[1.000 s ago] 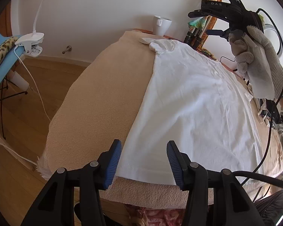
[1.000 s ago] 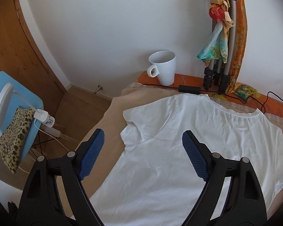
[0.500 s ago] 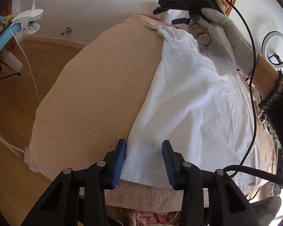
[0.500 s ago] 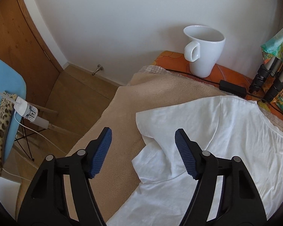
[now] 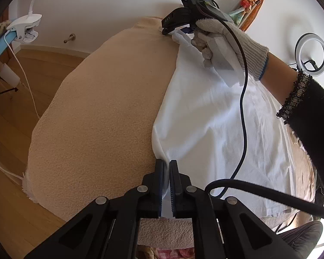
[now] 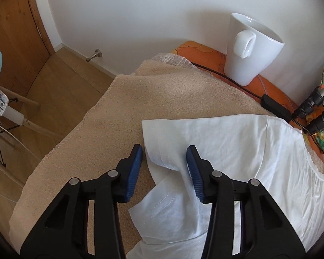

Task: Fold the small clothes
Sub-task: 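Move the right tool to the shirt's shoulder and grasp the sleeve edge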

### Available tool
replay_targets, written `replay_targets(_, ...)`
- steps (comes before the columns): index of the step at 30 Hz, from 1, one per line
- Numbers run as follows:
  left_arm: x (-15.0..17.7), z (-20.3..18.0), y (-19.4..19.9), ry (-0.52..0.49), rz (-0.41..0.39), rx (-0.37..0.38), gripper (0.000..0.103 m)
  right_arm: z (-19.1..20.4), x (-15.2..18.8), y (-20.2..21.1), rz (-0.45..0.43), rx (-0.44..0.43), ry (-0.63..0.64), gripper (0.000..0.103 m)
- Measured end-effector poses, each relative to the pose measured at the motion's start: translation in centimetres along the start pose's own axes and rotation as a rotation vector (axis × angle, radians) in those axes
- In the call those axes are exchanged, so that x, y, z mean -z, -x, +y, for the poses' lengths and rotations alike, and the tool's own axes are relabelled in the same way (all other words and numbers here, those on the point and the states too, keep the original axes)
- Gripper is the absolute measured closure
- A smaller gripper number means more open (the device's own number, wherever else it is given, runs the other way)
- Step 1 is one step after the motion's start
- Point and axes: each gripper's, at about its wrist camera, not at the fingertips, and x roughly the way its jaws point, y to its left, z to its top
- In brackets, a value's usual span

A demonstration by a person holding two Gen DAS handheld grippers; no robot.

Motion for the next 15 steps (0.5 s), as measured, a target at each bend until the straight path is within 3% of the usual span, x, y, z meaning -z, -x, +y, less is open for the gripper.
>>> replay_targets(2, 0.2, -0.3, 0.4, 0.000, -0.011, 0.017, 0.102, -0.4, -0.3, 0.1, 0.003, 0.015, -0.003, 0.091)
replay_targets(4, 0.1, -0.8, 1.0, -0.017, -0.027, 0.023, 0.102, -1.0, -0.6, 0.3, -0.001, 0.012, -0.022, 0.097)
replay_targets(15, 0.6, -2.9, 3.3, -0.102, -0.102, 0.099, 0.102, -6.1, -0.5, 5.2, -0.119, -0.054, -0.141, 0.099)
